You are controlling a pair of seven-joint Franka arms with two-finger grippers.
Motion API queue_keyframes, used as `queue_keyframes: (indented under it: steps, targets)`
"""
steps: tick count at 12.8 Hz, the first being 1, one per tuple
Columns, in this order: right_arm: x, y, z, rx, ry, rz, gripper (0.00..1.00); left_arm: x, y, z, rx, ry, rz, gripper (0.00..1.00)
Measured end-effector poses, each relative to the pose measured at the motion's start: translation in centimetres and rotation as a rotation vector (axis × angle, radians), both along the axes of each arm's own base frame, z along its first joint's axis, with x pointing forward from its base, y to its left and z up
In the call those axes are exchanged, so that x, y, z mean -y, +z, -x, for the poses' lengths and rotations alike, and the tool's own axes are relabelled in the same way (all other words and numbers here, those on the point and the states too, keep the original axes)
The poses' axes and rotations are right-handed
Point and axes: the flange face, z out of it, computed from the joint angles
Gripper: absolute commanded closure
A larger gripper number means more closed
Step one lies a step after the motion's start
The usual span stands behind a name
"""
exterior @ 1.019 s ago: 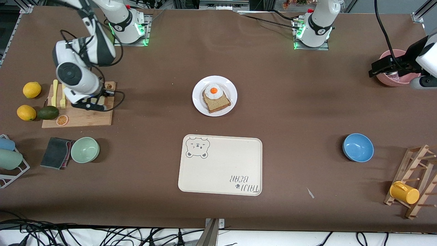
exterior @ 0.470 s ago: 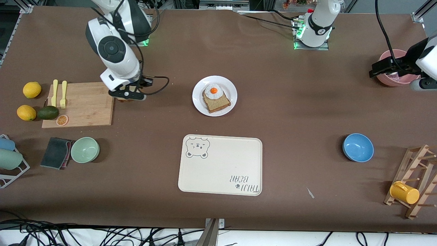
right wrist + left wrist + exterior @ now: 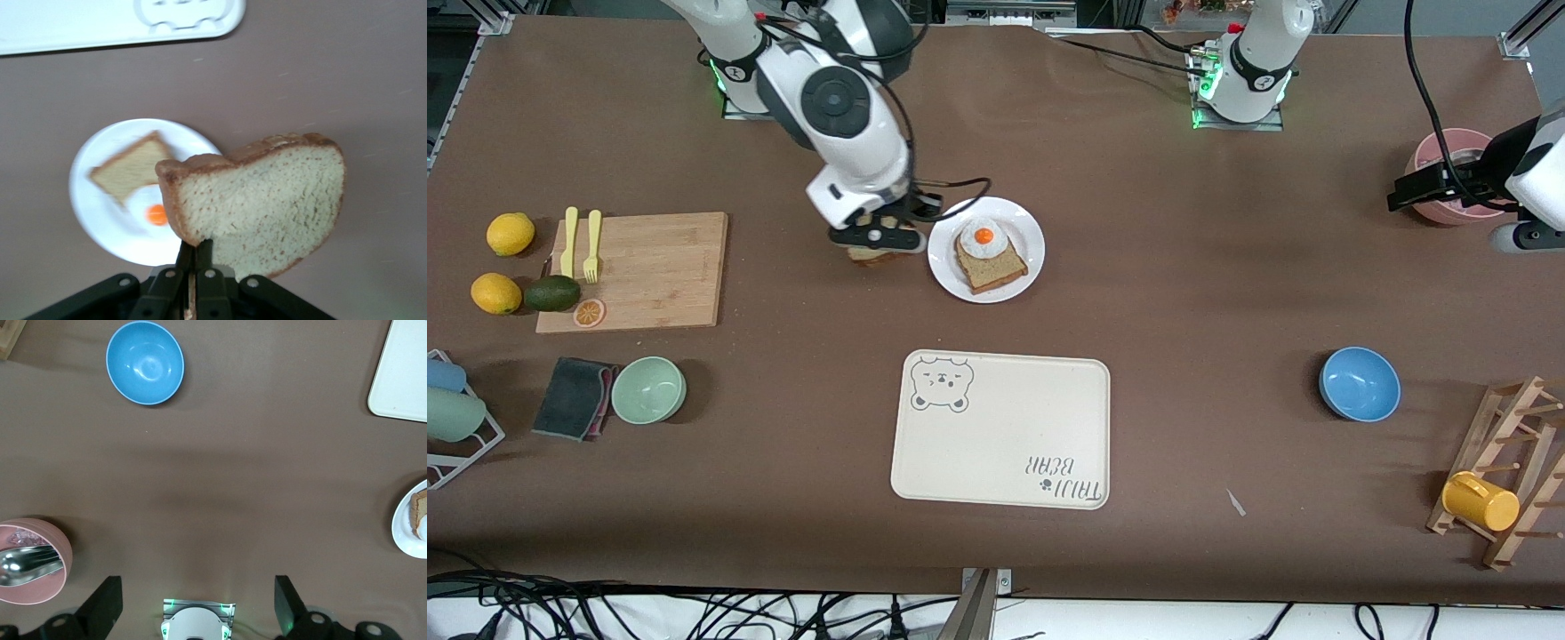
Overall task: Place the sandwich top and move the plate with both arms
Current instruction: 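Carry the bread with the right gripper and lower it onto the egg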
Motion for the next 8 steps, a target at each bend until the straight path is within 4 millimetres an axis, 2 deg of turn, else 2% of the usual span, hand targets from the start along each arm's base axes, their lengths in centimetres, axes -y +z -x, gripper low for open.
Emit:
queue_keyframes:
  steps: [2,5,8]
  targets:
    - [-3.9,-3.0,0.8,-0.015,-0.028,-0.020,1.00,-0.2,-0.4,-0.2,-0.007,0.003,0.000,0.00]
    - [-7.3,-7.6,2.6,-0.037,-0.037,0.020,1.00,-0.2,-1.2,-0.5,-0.021,0.004,0.000,0.00]
    - [-9.2,-9.2,3.5,-0.049,-0.059,0.034,1.00,-0.3,-1.5,-0.7,-0.027,0.005,0.001,0.00]
